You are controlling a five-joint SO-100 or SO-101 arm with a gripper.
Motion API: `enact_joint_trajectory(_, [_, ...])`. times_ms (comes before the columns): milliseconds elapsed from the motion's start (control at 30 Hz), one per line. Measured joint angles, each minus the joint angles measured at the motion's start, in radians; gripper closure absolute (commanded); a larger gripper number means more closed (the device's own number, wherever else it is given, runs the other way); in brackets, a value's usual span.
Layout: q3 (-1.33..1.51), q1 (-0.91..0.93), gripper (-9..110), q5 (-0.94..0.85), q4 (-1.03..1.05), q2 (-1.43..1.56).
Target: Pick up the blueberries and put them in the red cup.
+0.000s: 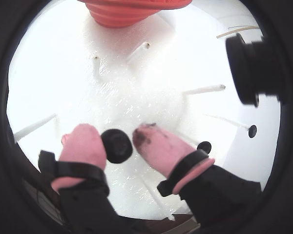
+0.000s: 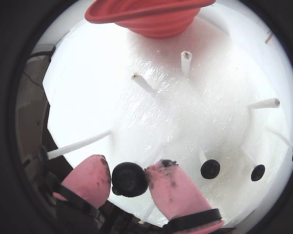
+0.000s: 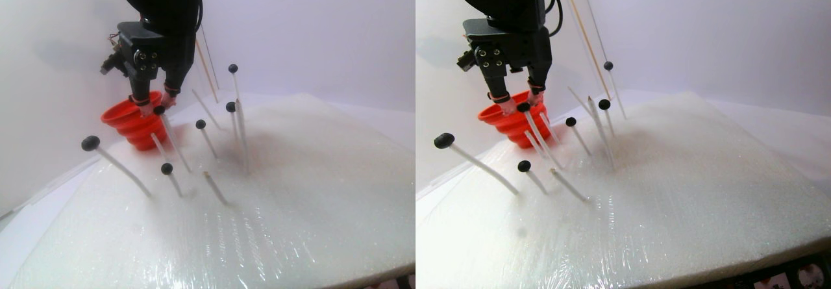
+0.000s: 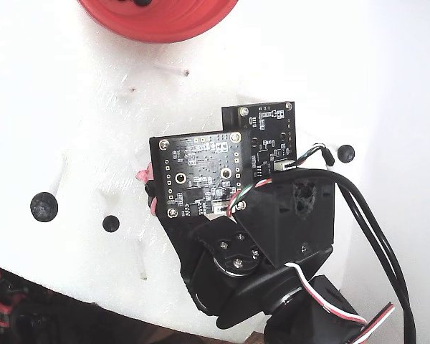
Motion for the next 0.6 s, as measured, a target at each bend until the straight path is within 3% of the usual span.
enact_joint_trajectory(600, [0.011, 0.003, 89, 0.008, -0.052, -0.049])
